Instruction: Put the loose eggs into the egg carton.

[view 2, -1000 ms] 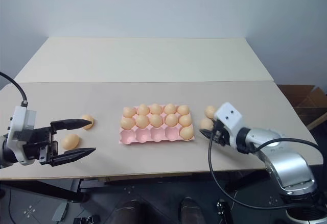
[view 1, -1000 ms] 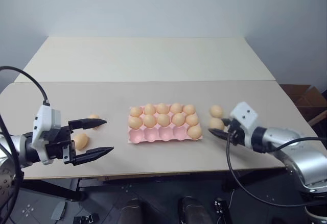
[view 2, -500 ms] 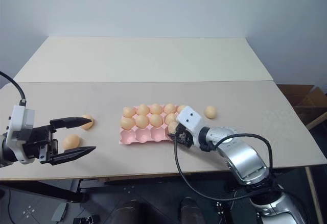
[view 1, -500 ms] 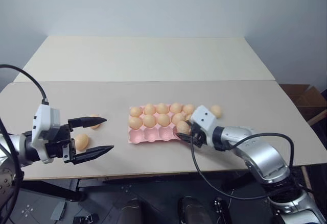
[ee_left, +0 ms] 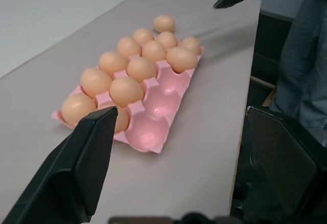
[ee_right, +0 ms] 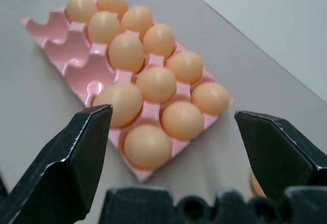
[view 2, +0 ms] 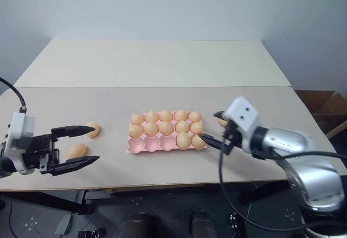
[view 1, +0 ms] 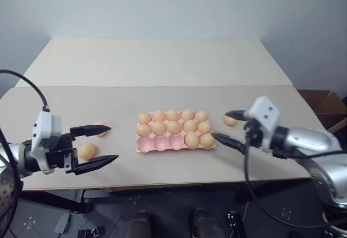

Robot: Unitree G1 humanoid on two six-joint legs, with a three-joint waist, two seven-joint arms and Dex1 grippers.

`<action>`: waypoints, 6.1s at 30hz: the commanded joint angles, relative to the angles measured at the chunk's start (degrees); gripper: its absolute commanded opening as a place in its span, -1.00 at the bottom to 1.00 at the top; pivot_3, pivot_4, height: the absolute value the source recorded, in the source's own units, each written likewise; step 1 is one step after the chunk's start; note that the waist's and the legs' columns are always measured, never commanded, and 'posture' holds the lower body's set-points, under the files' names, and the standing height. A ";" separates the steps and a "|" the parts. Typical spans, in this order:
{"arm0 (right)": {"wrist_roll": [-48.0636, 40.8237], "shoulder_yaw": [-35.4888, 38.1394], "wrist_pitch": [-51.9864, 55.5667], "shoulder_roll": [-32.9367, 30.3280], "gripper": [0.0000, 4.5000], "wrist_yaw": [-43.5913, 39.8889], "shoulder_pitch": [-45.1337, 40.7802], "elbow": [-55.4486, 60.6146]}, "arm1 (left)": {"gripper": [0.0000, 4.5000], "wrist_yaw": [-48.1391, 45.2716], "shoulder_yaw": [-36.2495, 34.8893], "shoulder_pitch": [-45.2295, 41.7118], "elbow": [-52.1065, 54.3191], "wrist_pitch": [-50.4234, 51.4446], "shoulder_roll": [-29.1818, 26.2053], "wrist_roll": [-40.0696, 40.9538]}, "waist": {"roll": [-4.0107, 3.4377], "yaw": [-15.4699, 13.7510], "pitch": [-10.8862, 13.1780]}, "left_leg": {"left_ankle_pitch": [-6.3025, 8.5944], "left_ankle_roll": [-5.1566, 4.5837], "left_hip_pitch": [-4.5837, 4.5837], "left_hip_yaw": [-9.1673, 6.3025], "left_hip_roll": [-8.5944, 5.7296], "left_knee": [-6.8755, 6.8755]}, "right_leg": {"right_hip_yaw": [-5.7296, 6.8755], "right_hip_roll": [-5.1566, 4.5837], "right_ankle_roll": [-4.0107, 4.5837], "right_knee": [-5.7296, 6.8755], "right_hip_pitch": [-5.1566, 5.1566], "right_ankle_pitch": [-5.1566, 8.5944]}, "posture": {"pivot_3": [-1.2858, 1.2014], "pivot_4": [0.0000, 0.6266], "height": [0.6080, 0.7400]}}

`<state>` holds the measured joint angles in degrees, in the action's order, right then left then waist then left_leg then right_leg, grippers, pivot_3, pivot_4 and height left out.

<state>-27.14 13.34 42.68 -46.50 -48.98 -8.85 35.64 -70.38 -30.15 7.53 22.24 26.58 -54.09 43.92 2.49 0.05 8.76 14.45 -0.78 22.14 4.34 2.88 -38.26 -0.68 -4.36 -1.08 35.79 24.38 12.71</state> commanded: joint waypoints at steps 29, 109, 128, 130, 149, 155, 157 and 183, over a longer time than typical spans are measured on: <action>20.88 -16.05 -5.45 14.27 0.83 19.17 -26.66 -50.75 | 0.95 0.76 -5.12 -1.21 -0.35 0.93 0.22 2.86 | -0.01 0.68 0.00 | 0.01 -0.03 0.17 0.17 -0.04 0.17 | -0.11 -0.02 -0.09 -0.03 0.25 -0.18 | 0.03 -0.52 1.00; -1.45 -0.46 -21.08 -3.03 0.99 -14.36 -1.08 -15.09 | 0.95 34.81 -9.90 12.93 9.79 23.61 5.26 -8.27 | -0.05 0.28 0.04 | -0.02 0.03 -0.24 0.13 0.00 0.16 | -0.13 0.00 0.28 0.09 -0.03 0.08 | 0.03 -0.52 1.00; -3.78 0.33 -19.60 -2.36 1.00 -9.47 -0.13 -10.70 | 0.00 32.55 4.13 -0.52 2.93 29.68 -0.30 -10.52 | -0.03 0.19 0.04 | -0.01 0.03 -0.19 0.11 -0.01 0.17 | -0.12 -0.02 0.09 0.08 0.00 -0.05 | 0.03 -0.52 1.00; -3.76 0.32 -19.84 -2.28 1.00 -9.02 -0.12 -10.71 | 0.00 29.88 2.88 -0.41 4.93 27.19 -0.16 -9.29 | -0.03 0.10 0.04 | -0.02 0.04 -0.19 0.12 -0.02 0.17 | -0.13 -0.04 0.15 0.08 0.01 -0.02 | 0.03 -0.52 1.00; -3.46 -1.30 -19.78 -0.59 1.00 -5.14 -0.12 -8.20 | 0.00 23.06 31.74 -24.71 0.37 16.50 13.88 -11.33 | -0.03 -0.14 0.01 | 0.00 -0.02 -0.06 0.04 -0.11 -0.05 | -0.19 0.01 -0.28 0.01 -0.10 -0.27 | 0.03 -0.52 1.00; -3.61 -0.70 -19.65 -0.79 1.00 -4.20 1.39 -7.24 | 0.53 23.18 33.51 -26.34 -1.06 16.79 15.07 -12.69 | -0.03 -0.10 0.02 | 0.00 -0.02 -0.05 -0.03 -0.11 -0.07 | -0.15 0.02 -0.29 0.02 -0.11 -0.27 | 0.03 -0.52 1.00; -3.67 -0.73 -19.67 -0.84 1.00 -4.19 1.42 -7.35 | 0.82 22.77 33.79 -26.27 -0.38 15.82 14.45 -13.59 | -0.03 -0.14 0.01 | 0.00 -0.02 -0.06 -0.03 -0.11 -0.09 | -0.14 0.02 -0.30 0.03 -0.12 -0.27 | 0.03 -0.52 1.00; -3.68 -2.58 -20.76 -1.26 1.00 -8.76 -2.67 -11.69 | 0.99 18.52 -11.80 12.60 7.76 10.89 8.28 -8.38 | -0.03 -0.50 0.03 | 0.00 0.00 -0.12 0.05 -0.03 -0.08 | -0.11 -0.06 0.18 0.04 -0.09 0.02 | 0.03 -0.52 1.00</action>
<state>-30.33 9.65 22.95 -46.90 -57.32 -10.55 23.12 -53.38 -40.66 20.09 27.84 37.78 -46.06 35.13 2.46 -0.45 8.79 14.45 -0.78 22.04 4.39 2.86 -38.34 -0.79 -4.41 -0.89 35.82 24.30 12.72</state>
